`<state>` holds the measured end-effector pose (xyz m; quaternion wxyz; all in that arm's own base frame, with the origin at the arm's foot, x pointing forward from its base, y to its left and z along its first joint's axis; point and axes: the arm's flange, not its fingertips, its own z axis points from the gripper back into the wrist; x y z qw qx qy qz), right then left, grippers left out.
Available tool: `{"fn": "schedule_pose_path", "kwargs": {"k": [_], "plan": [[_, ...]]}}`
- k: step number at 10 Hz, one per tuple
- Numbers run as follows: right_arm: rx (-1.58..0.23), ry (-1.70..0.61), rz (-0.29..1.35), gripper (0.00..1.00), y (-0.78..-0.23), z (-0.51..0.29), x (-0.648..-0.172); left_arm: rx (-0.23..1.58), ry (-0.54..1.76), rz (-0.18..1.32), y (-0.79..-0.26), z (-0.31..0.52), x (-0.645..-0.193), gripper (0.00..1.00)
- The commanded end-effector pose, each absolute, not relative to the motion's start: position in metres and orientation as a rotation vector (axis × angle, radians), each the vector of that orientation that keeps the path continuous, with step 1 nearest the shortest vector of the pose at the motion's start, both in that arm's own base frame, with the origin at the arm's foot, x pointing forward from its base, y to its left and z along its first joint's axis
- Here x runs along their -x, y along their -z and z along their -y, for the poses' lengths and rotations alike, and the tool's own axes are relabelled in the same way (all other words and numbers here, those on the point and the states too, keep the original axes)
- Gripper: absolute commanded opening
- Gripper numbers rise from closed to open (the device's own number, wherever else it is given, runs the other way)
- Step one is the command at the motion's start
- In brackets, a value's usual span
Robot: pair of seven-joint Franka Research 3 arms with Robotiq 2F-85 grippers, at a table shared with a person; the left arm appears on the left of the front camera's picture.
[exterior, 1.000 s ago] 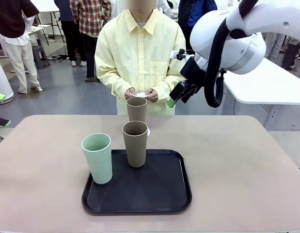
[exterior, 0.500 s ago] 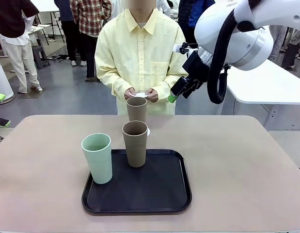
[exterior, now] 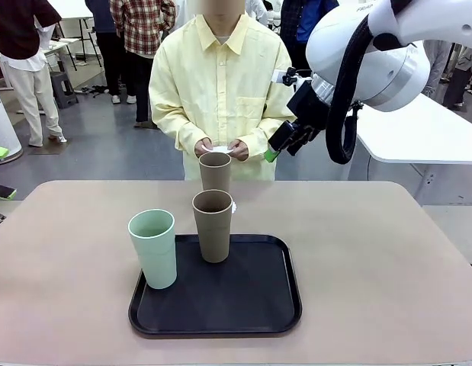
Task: Place coasters on the table and set cups on them.
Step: Take one Reusable plastic cup from the Flat Tray and place it on a coaster set by the human.
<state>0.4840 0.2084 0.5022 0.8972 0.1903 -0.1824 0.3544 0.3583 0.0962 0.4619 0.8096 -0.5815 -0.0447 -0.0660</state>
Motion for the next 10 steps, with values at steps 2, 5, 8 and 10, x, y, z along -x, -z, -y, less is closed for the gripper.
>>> {"fn": "schedule_pose_path", "kwargs": {"k": [2,5,8,10], "plan": [[-0.459,-0.417,0.292,1.00,-0.525,-0.101,-0.406,1.250,0.151,0.107,-0.463,-0.097,-0.358,1.00],[-0.498,-0.243,0.174,1.00,-0.516,0.009,-0.395,1.250,0.151,0.107,-0.463,-0.097,-0.358,1.00],[-0.856,-0.227,0.287,1.00,-0.498,0.094,-0.402,1.250,0.151,0.107,-0.463,-0.097,-0.358,1.00],[-1.236,-0.320,0.368,1.00,-0.473,0.144,-0.409,1.250,0.151,0.107,-0.463,-0.097,-0.358,1.00]]}}
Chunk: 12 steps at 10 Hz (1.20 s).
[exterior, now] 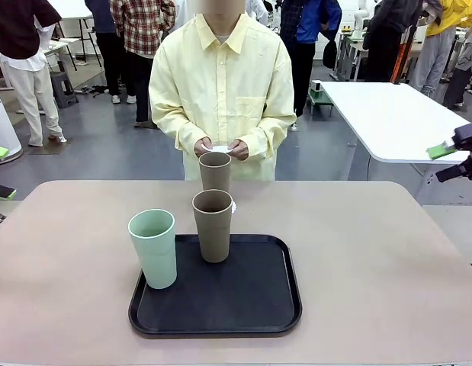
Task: Place coasters on the table and set cups on them.
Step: Take one Reusable plastic cup from the Flat Tray and place it on a coaster set by the human.
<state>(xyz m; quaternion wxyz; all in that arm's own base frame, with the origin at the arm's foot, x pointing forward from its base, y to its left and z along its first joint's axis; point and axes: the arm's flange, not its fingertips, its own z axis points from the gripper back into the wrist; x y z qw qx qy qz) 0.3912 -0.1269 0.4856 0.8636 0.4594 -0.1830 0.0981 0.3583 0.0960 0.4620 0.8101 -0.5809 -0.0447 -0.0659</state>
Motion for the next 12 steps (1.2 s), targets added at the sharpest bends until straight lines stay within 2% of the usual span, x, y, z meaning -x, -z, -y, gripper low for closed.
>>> {"fn": "schedule_pose_path", "kwargs": {"k": [1,3,5,9,12], "plan": [[-1.352,-0.358,0.411,1.00,-0.464,0.164,-0.405,1.250,0.151,0.107,-0.463,-0.097,-0.358,1.00],[-1.443,-0.325,0.450,1.00,-0.443,0.199,-0.392,1.250,0.151,0.107,-0.463,-0.097,-0.358,1.00],[-1.464,-0.282,0.394,1.00,-0.426,0.217,-0.374,1.250,0.151,0.107,-0.463,-0.097,-0.358,1.00],[-1.319,-0.201,0.259,1.00,-0.419,0.224,-0.347,1.250,0.151,0.107,-0.463,-0.097,-0.358,1.00],[-1.320,-0.189,0.241,1.00,-0.419,0.223,-0.343,1.250,0.151,0.107,-0.463,-0.097,-0.358,1.00]]}}
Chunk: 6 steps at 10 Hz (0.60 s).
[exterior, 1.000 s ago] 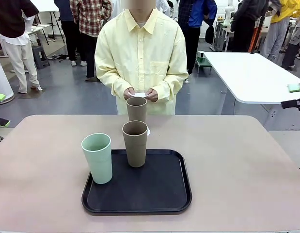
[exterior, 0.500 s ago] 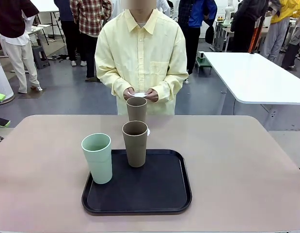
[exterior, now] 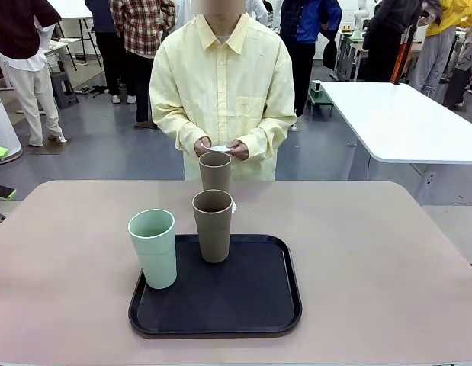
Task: Place coasters on the table and set cups on them.
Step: Take one Reusable plastic cup from the Flat Tray and place it on a coaster set by the human.
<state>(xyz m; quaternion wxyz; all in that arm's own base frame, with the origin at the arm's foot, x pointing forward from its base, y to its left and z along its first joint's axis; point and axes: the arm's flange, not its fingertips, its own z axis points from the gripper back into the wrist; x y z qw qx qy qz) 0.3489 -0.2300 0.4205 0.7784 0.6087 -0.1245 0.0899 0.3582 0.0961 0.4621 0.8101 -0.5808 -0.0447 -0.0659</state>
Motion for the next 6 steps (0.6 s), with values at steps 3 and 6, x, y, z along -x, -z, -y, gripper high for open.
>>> {"fn": "schedule_pose_path", "kwargs": {"k": [3,6], "plan": [[-1.318,-0.198,0.277,1.00,-0.4173,0.2320,-0.3489,1.250,0.151,0.107,-0.4633,-0.0969,-0.3581,1.00],[-1.318,-0.198,0.277,1.00,-0.4173,0.2320,-0.3489,1.250,0.151,0.107,-0.4633,-0.0969,-0.3581,1.00]]}}
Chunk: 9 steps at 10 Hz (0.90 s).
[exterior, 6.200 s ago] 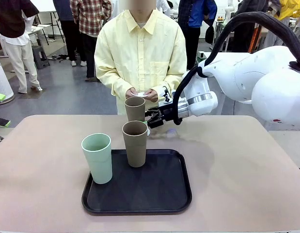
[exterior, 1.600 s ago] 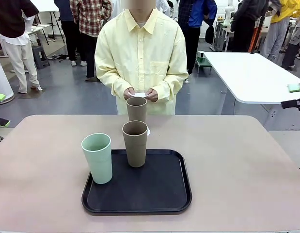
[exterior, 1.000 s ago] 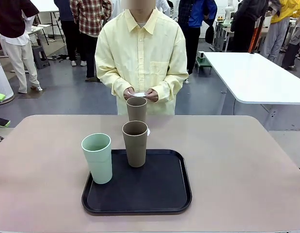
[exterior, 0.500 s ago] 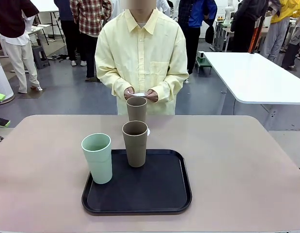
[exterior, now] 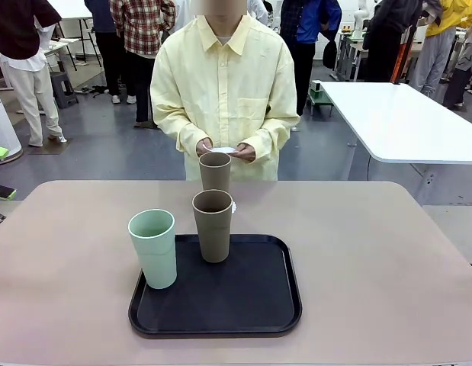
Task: Place coasters on the table and set cups on them.
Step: Take one Reusable plastic cup from the Flat Tray and place it on a coaster set by the human.
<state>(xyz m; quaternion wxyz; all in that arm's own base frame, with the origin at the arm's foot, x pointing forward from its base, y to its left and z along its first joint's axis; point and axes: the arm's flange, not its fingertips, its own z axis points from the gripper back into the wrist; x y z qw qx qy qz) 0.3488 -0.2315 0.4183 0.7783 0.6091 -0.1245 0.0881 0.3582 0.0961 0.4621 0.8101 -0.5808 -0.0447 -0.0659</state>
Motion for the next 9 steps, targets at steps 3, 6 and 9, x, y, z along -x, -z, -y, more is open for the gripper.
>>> {"fn": "schedule_pose_path", "kwargs": {"k": [3,6,9], "plan": [[-1.318,-0.198,0.277,1.00,-0.4173,0.2320,-0.3489,1.250,0.151,0.107,-0.4633,-0.0969,-0.3581,1.00],[-1.318,-0.198,0.277,1.00,-0.4173,0.2320,-0.3489,1.250,0.151,0.107,-0.4633,-0.0969,-0.3581,1.00],[-1.318,-0.198,0.277,1.00,-0.4173,0.2320,-0.3489,1.250,0.151,0.107,-0.4633,-0.0969,-0.3581,1.00]]}}
